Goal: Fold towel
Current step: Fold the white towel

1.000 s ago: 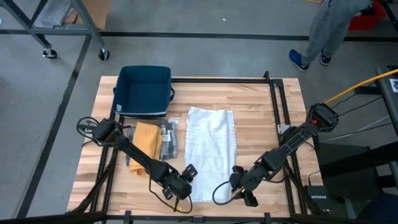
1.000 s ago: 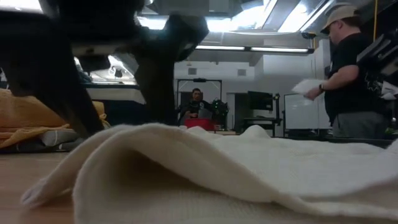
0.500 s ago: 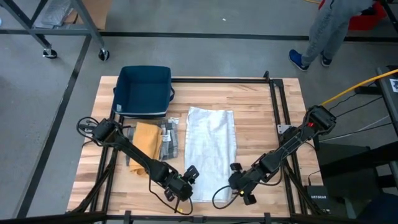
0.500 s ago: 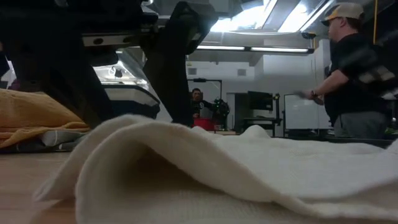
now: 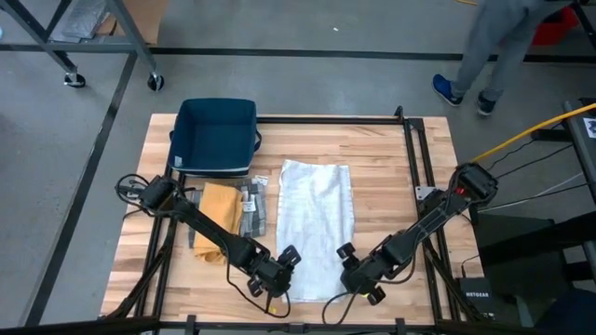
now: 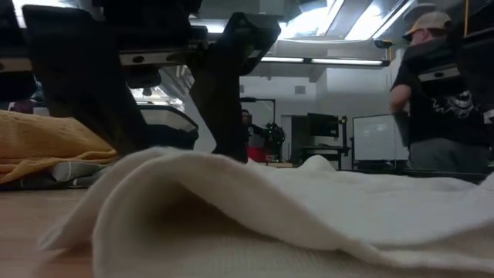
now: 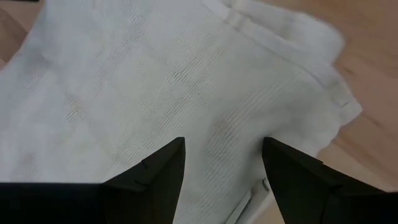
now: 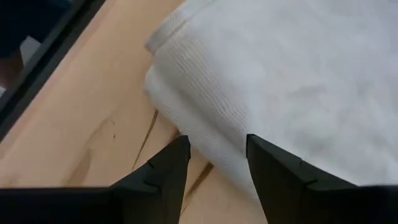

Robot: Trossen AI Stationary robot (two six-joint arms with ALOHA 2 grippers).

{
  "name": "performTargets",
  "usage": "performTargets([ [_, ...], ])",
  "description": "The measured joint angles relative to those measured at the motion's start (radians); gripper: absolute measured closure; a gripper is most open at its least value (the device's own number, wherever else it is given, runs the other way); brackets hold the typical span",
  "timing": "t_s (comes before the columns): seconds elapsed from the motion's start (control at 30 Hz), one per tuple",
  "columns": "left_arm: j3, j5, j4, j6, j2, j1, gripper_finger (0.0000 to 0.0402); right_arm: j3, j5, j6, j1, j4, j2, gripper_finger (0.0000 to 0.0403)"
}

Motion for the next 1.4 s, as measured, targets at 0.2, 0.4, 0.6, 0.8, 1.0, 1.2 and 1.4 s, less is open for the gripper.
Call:
performTargets([
  [0.2,0.000,0.042,0.007,0.000,0.028,-0.002,0.0196,0.036,0.018,-0.070,0.000,0.001,0.058,0.0233],
  [0.4,0.004,0.056,0.011,0.007,0.054,-0.002,0.0196,0.056,0.000,-0.084,0.000,-0.010,0.098,0.0233],
  [0.6,0.003,0.058,0.014,0.020,0.056,-0.002,0.0196,0.058,-0.037,-0.086,0.002,-0.016,0.114,0.0233],
  [0.8,0.002,0.031,-0.001,-0.028,0.044,-0.002,0.0196,0.059,-0.035,-0.071,0.013,-0.021,0.114,0.0233],
  [1.0,0.020,0.004,-0.026,-0.057,0.020,-0.008,0.0196,0.064,-0.029,-0.064,0.015,-0.022,0.115,0.0233],
  [1.2,0.050,0.007,-0.120,-0.094,0.011,-0.031,0.0196,0.064,-0.028,-0.061,0.015,-0.023,0.115,0.0233],
  [1.4,0.058,0.067,-0.129,-0.174,0.011,-0.047,0.0196,0.064,-0.017,-0.059,0.015,-0.021,0.115,0.0233],
])
